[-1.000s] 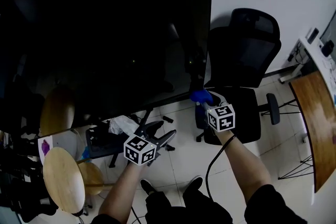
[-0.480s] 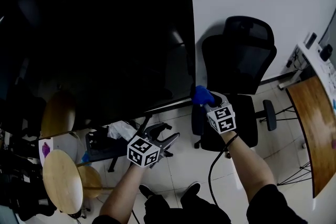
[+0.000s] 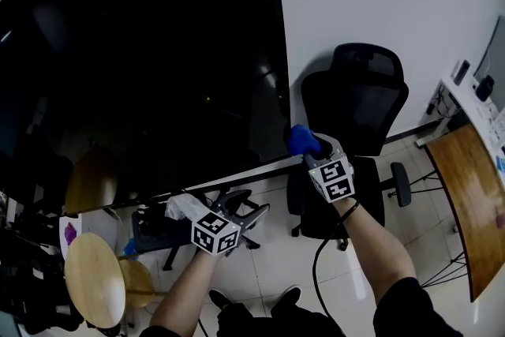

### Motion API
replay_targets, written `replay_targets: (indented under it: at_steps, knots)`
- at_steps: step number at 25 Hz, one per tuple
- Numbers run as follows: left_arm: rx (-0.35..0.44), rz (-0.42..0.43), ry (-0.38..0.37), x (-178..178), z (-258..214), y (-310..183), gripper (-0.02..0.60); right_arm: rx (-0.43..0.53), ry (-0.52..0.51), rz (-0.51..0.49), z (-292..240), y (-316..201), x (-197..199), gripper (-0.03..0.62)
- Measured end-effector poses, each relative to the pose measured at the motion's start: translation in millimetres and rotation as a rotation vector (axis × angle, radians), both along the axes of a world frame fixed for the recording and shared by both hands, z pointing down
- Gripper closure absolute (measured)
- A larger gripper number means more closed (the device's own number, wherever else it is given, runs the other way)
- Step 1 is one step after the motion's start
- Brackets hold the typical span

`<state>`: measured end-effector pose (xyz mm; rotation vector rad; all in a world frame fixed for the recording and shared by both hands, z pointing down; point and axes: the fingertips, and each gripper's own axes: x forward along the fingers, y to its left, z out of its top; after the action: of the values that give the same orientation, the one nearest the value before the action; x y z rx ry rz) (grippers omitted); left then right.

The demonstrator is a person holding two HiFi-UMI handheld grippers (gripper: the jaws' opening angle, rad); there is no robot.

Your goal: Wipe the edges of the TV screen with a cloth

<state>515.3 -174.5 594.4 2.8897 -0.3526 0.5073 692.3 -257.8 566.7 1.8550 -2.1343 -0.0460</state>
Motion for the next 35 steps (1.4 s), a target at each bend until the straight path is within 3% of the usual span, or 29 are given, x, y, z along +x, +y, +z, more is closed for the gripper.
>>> replay_targets:
  at_steps: [7,18,35]
  knots:
    - [0.048,0.008,0.034,8.5,-36.1,0.9,0.314,0.083,-0.044,-0.012,-57.6,0.4,2.6,0.454]
    - [0.175,0.025,0.109,32.1,-121.3,-10.6,0.314,0.212,-0.026,-0.044,-152.5,-1.9,8.7,0.454]
    - [0.385,0.048,0.162,39.7,-248.9,-20.1,0.314,0.391,0.132,-0.091,-318.5,-4.2,3.0,0.456]
